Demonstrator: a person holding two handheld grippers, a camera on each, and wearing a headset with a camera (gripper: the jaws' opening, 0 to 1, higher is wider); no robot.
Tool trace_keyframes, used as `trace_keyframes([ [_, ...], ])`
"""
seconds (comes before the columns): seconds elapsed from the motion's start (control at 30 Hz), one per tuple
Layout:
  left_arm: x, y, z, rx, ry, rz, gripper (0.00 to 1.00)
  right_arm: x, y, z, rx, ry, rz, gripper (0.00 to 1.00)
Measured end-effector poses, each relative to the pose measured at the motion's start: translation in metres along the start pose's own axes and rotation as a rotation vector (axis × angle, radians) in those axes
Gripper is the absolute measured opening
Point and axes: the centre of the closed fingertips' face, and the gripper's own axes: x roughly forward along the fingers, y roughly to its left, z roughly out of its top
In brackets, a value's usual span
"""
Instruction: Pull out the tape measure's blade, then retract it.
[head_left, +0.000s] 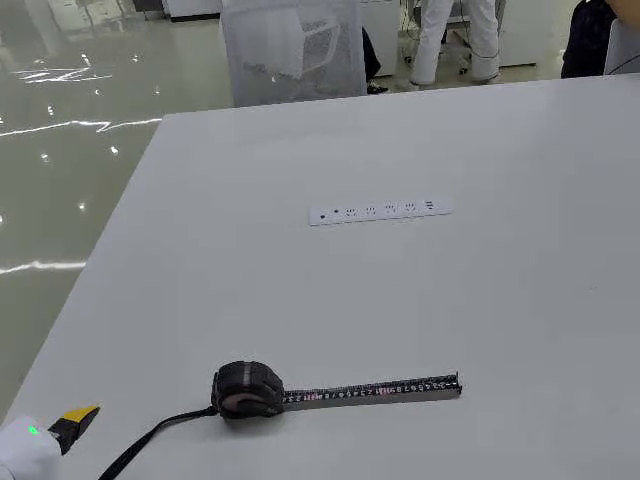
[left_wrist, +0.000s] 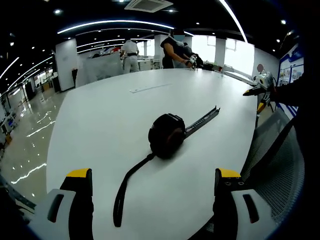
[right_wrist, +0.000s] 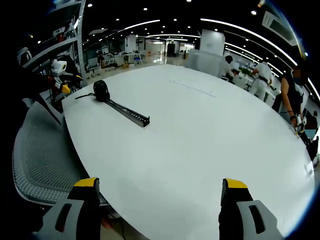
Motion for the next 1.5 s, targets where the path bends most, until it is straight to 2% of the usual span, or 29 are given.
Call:
trace_keyframes([
  [0.13,0.002,-0.002,-0.005,0.017,0.024,-0.012,0.99,0.001,-0.001,0.002,0.005,-0.010,-0.004,0.99],
  [0.6,0.005,-0.009,-0.004,0.014,0.025,-0.018,0.99,0.005,-0.001,0.003,-0.021,0.001,0.015,0.99],
  [0.7,0.006,-0.009,-0.006,-0.015,0.048,-0.021,0.99,0.007,0.000,0.003,-0.027,0.006,0.021,0.99],
  [0.93,0.010,-0.007,-0.003,0.018,0.047,-0.006,0.99,0.012,0.010,0.001,-0.050,0.031,0.057,0.99],
  [1.0,0.012,-0.008,0.002,0.004,0.022,-0.006,0.99,0.015,0.014,0.002,-0.042,0.032,0.071,0.99],
  [1.27,0.024,-0.014,0.009,0.021,0.032,-0.012,0.99,0.024,0.018,0.014,-0.077,0.028,0.087,0.99],
  [1.3,0.027,-0.014,0.009,-0.001,0.033,-0.008,0.99,0.026,0.018,0.017,-0.086,0.030,0.090,0.99],
  [1.4,0.033,-0.014,0.016,-0.008,0.015,0.019,0.99,0.029,0.016,0.024,-0.098,0.025,0.093,0.99],
  [1.5,0.038,-0.015,0.021,-0.025,0.003,0.027,0.99,0.032,0.013,0.028,-0.126,0.045,0.094,0.99],
])
